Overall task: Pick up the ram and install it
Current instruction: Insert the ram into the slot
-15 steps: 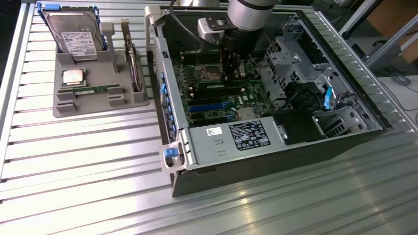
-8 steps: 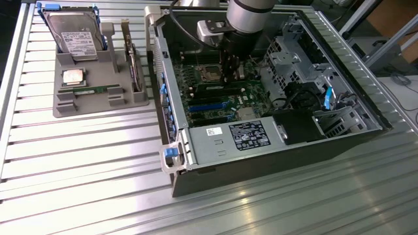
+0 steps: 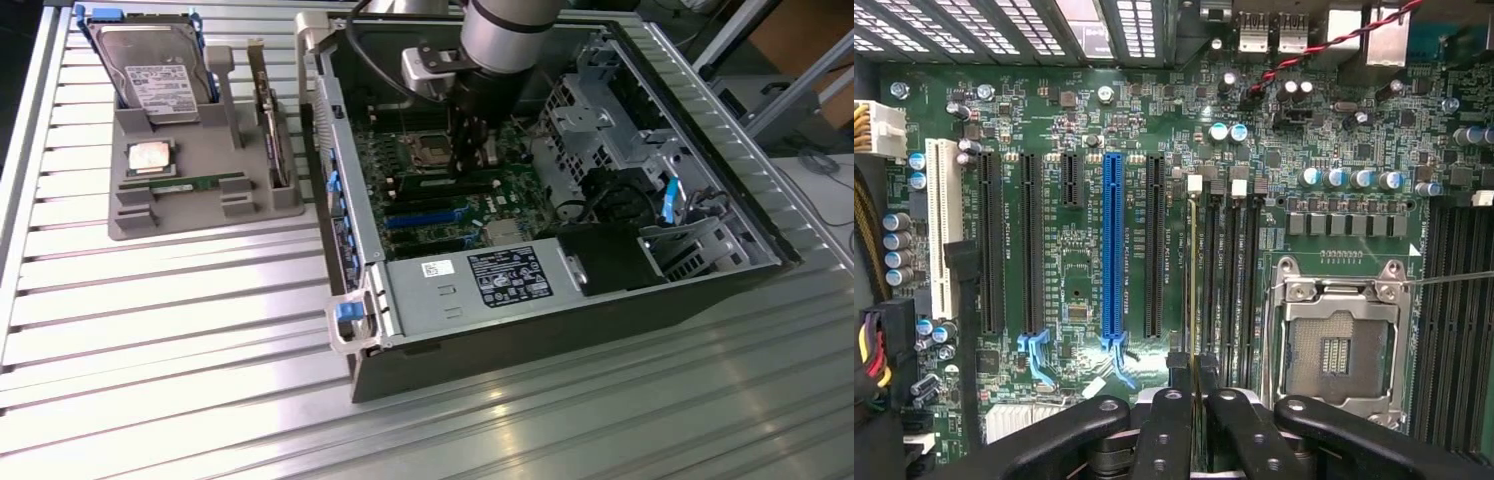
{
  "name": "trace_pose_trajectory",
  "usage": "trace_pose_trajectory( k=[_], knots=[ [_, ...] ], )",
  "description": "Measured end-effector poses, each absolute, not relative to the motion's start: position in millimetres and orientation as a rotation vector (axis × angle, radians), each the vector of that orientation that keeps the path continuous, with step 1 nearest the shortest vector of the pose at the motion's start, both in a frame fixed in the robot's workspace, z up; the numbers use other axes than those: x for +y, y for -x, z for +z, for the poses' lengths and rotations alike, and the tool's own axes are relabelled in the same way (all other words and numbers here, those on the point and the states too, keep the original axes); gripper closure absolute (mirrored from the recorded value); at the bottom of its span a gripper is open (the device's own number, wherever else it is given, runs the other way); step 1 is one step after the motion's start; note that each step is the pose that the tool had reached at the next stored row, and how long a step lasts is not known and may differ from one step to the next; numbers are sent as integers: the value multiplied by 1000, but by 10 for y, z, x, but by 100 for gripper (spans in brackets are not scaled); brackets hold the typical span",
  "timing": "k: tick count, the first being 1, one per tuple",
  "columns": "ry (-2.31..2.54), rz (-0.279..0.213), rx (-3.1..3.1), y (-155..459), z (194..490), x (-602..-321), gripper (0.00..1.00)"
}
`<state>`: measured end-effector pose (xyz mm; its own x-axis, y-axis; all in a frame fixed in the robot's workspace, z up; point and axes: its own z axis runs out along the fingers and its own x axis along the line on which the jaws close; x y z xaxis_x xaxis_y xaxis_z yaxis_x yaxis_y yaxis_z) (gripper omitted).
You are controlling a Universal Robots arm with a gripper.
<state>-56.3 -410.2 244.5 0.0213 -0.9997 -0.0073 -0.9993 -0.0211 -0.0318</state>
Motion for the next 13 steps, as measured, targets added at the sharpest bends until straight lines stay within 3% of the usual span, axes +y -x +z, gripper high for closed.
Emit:
trace_pose_trajectory(
  k=[13],
  knots=[
    [2224,-27,2179,563,2387,-4094,87]
  ],
)
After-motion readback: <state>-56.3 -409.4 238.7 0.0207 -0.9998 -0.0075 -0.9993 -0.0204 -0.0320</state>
